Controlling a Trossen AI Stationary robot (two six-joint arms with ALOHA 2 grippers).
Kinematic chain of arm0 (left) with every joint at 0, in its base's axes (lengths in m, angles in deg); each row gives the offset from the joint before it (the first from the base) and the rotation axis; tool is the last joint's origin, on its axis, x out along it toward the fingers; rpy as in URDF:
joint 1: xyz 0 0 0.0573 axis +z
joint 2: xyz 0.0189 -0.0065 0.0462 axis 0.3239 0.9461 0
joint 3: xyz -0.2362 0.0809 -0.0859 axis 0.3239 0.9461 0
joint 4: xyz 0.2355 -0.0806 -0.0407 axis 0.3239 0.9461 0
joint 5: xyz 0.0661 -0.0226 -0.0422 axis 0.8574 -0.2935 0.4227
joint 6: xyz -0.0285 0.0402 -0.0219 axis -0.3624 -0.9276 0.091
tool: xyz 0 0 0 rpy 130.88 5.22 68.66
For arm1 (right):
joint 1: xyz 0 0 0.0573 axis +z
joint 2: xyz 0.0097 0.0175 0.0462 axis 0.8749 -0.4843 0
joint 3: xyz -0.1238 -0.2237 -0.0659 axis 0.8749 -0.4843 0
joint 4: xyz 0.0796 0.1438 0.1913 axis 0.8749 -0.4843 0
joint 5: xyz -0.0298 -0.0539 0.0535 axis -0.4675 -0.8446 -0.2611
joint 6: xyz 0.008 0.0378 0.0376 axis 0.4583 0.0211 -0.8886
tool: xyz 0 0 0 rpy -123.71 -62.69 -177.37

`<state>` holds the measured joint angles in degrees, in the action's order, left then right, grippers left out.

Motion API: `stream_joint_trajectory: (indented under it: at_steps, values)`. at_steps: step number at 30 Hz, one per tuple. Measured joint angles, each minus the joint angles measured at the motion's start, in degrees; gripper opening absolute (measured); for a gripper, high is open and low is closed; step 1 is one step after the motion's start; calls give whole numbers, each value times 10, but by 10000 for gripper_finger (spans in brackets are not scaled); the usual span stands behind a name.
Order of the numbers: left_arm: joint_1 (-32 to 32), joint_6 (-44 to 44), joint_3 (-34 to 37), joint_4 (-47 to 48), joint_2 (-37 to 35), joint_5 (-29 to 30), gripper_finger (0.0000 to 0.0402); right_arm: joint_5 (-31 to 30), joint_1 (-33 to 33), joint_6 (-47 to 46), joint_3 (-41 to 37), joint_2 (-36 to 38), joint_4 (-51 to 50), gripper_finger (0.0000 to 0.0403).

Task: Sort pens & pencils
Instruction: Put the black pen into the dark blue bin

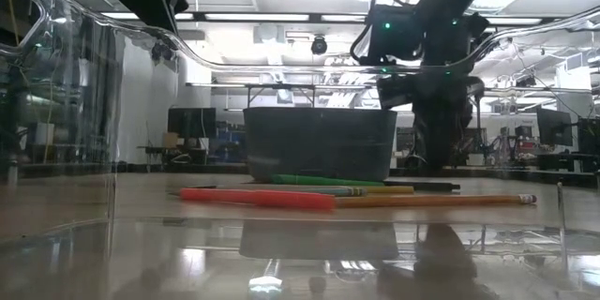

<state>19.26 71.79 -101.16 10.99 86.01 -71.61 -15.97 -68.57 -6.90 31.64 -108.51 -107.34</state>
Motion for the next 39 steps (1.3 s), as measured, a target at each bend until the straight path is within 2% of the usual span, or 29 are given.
stream_joint_trajectory:
  at_steps: [15,39]
  values:
    - [0,5,0,0,0,-2,24,-16,3,-14,0,-34,-4,83]
    - [0,4,0,0,0,-2,24,-47,6,-26,0,-35,-4,82]
